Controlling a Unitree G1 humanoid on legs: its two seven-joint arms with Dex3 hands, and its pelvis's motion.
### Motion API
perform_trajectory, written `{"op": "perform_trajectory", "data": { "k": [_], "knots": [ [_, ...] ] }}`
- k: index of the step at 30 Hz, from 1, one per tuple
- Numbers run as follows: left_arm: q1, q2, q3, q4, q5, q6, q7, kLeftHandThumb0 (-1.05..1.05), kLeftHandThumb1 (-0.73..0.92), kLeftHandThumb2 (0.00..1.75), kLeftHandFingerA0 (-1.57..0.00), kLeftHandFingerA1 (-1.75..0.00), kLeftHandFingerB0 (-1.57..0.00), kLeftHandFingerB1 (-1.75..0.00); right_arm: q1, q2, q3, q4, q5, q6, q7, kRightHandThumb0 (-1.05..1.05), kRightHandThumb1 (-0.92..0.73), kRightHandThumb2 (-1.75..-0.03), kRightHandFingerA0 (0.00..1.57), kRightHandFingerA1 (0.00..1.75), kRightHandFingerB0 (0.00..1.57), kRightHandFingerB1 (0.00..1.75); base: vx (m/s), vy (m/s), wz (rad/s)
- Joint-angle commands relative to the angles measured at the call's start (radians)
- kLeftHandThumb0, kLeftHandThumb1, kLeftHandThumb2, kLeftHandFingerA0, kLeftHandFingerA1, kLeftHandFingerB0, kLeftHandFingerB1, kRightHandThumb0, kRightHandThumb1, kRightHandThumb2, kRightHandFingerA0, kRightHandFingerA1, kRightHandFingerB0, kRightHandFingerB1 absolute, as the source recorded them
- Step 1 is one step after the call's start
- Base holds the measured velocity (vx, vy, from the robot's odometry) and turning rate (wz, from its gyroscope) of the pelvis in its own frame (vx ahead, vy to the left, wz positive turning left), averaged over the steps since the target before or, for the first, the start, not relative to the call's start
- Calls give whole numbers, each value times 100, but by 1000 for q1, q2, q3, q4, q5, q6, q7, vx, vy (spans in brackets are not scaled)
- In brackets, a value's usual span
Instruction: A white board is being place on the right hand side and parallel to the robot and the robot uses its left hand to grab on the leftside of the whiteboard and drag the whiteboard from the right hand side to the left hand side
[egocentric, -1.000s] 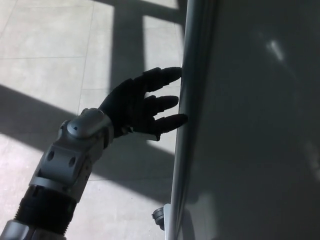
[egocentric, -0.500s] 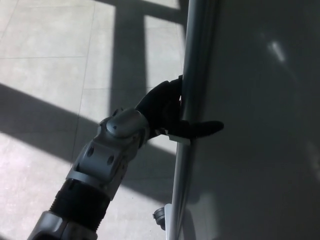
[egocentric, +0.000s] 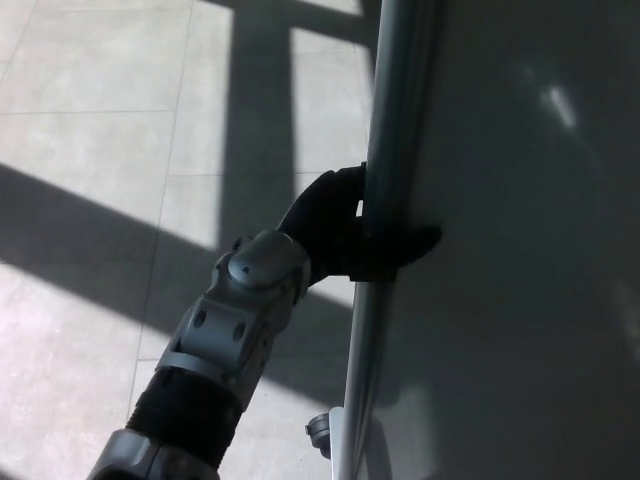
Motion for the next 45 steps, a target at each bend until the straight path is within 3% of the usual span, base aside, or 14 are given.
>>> {"op": "perform_trajectory", "data": {
  "k": [1,6,8,13,14,15,16,24,26,34,36,37,45],
  "knots": [
    [21,43,29,-5,5,-25,-25,-15,72,61,-97,-68,-87,-59,6,-22,7,-8,-4,6,-3,-77,-65,-59,101,76,46,53,0,0,0],
    [-7,127,38,22,-21,-33,-162,-13,71,61,-95,-68,-89,-64,1,-26,7,-9,-1,15,-7,-75,-65,-60,101,77,45,53,0,0,0],
    [-15,193,33,24,-28,-40,-259,-17,72,61,-85,-67,-88,-61,1,-28,12,-16,-7,17,-14,-77,-65,-60,100,78,43,53,0,0,0],
    [-17,278,31,20,-64,2,-413,-14,73,62,-89,-61,-86,-61,7,-28,15,-20,-6,18,-14,-76,-65,-60,101,79,43,55,0,0,0],
    [-24,311,20,50,-72,-27,-504,-13,75,62,-86,-61,-85,-63,10,-28,18,-24,-8,17,-15,-78,-65,-60,101,79,43,55,0,0,0],
    [-25,332,13,60,-76,-38,-552,-12,73,62,-87,-61,-89,-64,10,-28,20,-25,-10,17,-16,-77,-49,-97,98,85,42,63,0,0,0],
    [-22,354,2,47,-68,-29,-566,-11,72,62,-88,-64,-94,-63,7,-26,21,-24,-10,15,-15,-80,-66,-60,102,79,45,57,0,0,0],
    [3,482,-46,-11,-46,-8,-651,-14,69,62,-86,-52,-92,-61,0,-27,20,-19,-5,27,-16,-79,-66,-60,99,79,45,57,0,0,0],
    [0,507,-37,4,-62,24,-671,-14,67,61,-87,-54,-92,-64,2,-27,16,-25,0,30,-9,-80,-66,-60,100,79,45,58,0,0,0],
    [21,639,-9,21,-58,-71,-727,-13,71,62,-83,-53,-89,-61,-8,-29,17,-24,-3,31,-17,-77,-66,-60,102,80,49,60,0,0,0],
    [33,667,2,21,-71,-59,-742,-7,69,61,-88,-59,-90,-70,-9,-31,21,-22,-10,33,-22,-78,-67,-60,100,80,47,58,0,0,0],
    [36,687,6,44,-75,-55,-761,-13,68,62,-89,-51,-93,-61,-8,-32,21,-20,-10,33,-22,-79,-66,-60,101,80,47,57,0,0,0],
    [42,779,36,147,-108,-43,-852,-15,66,62,-83,-47,-95,-61,-5,-30,27,-37,-19,41,-34,-77,-67,-60,99,81,47,58,0,0,0]
  ]
}}
